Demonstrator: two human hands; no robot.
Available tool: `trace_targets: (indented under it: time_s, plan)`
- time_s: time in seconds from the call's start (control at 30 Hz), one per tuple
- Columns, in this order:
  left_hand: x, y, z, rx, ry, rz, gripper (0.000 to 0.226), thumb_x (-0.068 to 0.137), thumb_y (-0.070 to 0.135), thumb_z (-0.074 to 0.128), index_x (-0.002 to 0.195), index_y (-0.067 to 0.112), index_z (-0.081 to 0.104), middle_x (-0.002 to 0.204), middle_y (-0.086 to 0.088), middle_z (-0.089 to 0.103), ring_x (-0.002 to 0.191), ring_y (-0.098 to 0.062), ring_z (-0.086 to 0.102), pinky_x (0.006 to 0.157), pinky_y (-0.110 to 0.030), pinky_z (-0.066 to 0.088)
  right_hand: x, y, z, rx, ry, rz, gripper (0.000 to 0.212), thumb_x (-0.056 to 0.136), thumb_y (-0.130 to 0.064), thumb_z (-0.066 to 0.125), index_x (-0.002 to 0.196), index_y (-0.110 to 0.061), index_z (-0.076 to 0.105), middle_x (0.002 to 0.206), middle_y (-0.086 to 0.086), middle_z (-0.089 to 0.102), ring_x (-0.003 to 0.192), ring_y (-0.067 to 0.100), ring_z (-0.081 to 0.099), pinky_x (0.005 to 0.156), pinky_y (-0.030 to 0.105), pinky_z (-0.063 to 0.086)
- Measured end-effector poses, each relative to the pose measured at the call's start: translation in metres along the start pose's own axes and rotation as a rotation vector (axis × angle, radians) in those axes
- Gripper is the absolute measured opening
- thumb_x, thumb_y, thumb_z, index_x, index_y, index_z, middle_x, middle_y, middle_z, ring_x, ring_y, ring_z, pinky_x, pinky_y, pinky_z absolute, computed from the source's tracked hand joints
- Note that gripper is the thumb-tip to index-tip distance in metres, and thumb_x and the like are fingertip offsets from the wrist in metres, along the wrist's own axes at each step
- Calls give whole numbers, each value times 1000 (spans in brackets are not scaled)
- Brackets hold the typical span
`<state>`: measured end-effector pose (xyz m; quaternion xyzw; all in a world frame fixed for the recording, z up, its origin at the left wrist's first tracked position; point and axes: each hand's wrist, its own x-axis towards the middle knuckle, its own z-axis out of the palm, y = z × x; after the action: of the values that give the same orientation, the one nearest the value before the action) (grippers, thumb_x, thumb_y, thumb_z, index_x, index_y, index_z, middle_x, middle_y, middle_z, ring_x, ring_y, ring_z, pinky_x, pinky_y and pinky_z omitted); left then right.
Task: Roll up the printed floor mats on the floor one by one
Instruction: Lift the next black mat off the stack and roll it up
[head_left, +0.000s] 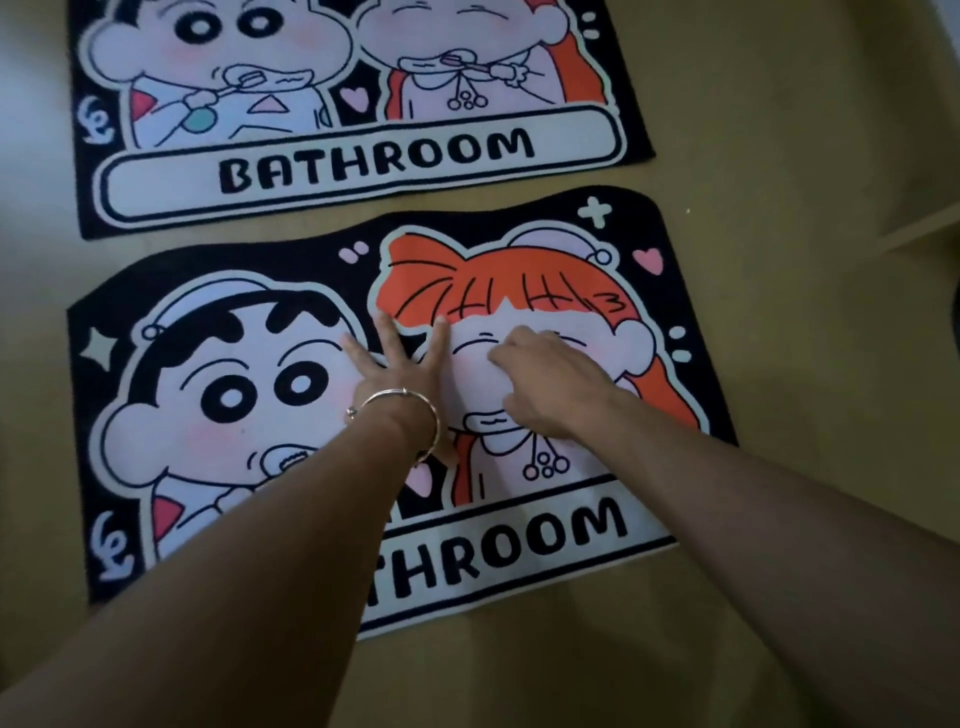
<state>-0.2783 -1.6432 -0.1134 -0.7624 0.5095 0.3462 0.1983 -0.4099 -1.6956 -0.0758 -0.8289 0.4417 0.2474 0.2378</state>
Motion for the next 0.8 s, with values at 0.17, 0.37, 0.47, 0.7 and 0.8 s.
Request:
trace_targets:
  time_s: [0.17, 0.37, 0.47, 0.7, 0.8]
  plan:
    - [-7, 0, -8, 47, 30, -15, 140, 54, 47, 85, 141, 46, -24, 152, -14, -30, 139, -49, -13, 98, -58, 39, 20, 5, -3, -87, -15, -50, 67, 91, -16, 56, 149, -21, 22, 157, 12, 5, 140, 32, 17, 106, 42, 34]
    - [-15, 4, 4, 22, 97, -50, 130, 59, 42, 85, 145, 44, -12, 155, -10, -20, 143, -40, -6, 101, -53, 40, 43, 18, -24, -248, -83, -165, 56, 92, -17, 53, 143, -28, 33, 139, 12, 26, 102, 32, 52, 78, 38, 51]
    - [-32, -5, 25, -117, 198, -53, 107, 71, 44, 76, 147, 38, 2, 157, -5, -7, 145, -29, 0, 103, -47, 39, 65, 31, -45, -268, -37, -184, 39, 90, -24, 53, 129, -22, 48, 134, 11, 35, 98, 31, 54, 79, 37, 49]
    - [-78, -9, 81, -648, 416, -577, 65, 87, 41, 60, 139, 18, 30, 147, -15, 21, 135, -33, 21, 103, -45, 34, 100, 25, -49, -25, 258, -143, 63, 93, -47, 49, 142, -10, 35, 146, 19, 29, 134, 36, 26, 108, 46, 28]
    - [-94, -4, 98, -897, 396, -927, 89, 81, 49, 65, 147, 15, 16, 152, -18, 13, 140, -37, 16, 108, -49, 28, 101, 0, -35, -4, 211, -239, 70, 91, -51, 51, 145, -12, 31, 149, 18, 25, 136, 36, 23, 108, 47, 27]
